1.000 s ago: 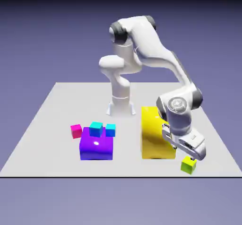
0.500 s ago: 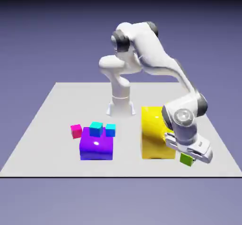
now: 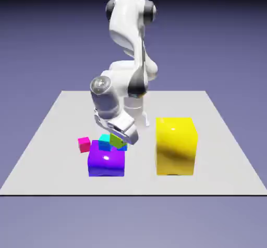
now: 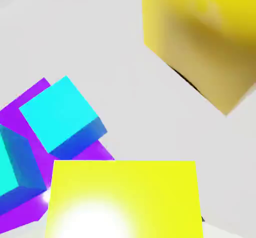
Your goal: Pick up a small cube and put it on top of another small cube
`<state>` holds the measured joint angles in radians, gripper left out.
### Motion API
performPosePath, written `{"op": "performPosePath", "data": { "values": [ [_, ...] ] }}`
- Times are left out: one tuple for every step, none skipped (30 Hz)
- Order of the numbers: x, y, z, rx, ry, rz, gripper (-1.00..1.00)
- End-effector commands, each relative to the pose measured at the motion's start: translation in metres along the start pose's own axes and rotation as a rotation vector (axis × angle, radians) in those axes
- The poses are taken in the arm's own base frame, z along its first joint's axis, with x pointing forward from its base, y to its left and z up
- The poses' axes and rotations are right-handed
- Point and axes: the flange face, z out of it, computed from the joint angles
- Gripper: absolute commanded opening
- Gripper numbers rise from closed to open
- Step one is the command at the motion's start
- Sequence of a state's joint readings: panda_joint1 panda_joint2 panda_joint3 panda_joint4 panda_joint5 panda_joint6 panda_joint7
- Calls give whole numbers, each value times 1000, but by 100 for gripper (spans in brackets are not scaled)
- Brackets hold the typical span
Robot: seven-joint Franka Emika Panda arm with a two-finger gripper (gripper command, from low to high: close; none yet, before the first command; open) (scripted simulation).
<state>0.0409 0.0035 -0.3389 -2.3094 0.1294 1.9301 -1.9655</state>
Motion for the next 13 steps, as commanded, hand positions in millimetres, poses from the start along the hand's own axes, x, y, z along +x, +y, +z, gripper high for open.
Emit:
{"op": "performPosePath", "data": {
  "values": [
    [-9, -15, -2, 0, 20, -10, -100],
    [-22, -32, -4, -3, 44, -10, -100],
    [-34, -49, -5, -6, 69, -12, -100],
    [-35, -51, -5, -7, 72, -12, -100],
    [-35, -51, -5, -7, 72, -12, -100],
    [-35, -48, 11, -7, 73, -13, -100],
    [-35, -46, 28, -7, 73, -14, -100],
    [-35, -44, 44, -7, 73, -14, -100],
    [-36, -44, 60, -7, 72, -13, -100],
    [-36, -44, 64, -7, 72, -12, -100],
    [-36, -44, 64, -7, 72, -12, 100],
    [-36, -44, 64, -7, 72, -12, 100],
    [-35, -44, 48, -7, 73, -13, 100]
  ]
}}
